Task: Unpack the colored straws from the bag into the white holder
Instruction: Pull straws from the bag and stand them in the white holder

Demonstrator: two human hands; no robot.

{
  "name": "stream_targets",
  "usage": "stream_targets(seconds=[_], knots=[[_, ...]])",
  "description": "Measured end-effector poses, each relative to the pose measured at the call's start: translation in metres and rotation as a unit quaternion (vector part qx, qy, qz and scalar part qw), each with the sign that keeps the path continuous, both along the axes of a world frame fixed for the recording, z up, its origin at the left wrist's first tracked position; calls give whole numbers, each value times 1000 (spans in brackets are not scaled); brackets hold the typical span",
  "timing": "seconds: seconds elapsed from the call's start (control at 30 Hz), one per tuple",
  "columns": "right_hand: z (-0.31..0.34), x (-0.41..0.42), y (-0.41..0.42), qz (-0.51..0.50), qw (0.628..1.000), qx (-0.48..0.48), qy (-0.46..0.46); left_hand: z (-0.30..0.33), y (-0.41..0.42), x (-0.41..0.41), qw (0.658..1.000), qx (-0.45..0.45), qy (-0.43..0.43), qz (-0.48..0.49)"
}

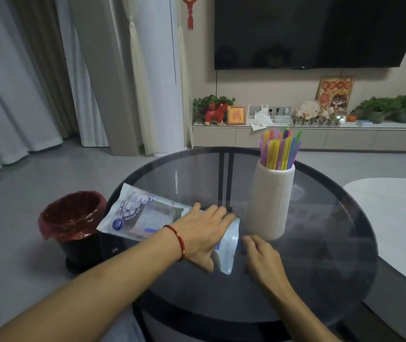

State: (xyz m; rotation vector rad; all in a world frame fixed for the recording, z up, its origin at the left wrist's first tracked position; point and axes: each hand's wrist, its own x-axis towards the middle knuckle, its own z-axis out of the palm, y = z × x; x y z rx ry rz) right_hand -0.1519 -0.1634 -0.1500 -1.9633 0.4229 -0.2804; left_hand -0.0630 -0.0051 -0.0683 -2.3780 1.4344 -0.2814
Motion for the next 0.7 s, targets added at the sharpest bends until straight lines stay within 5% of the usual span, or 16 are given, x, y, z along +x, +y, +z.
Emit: stream_targets(seconds=[0.1,0.2,0.33,0.57,0.7], knots=[[2,0,8,50,991,124,20,20,-10,-6,997,34,-63,-43],[7,2,14,87,945,317,6,35,-22,-10,980,110,-156,-64],[12,4,20,96,893,440,14,45,-23,-10,969,128,-197,-72],[7,2,8,22,859,510,-25,39,-5,2,979,78,-179,-52],[16,-5,-16,-28,894,441,-77,21,17,22,999,-13,-10,51]])
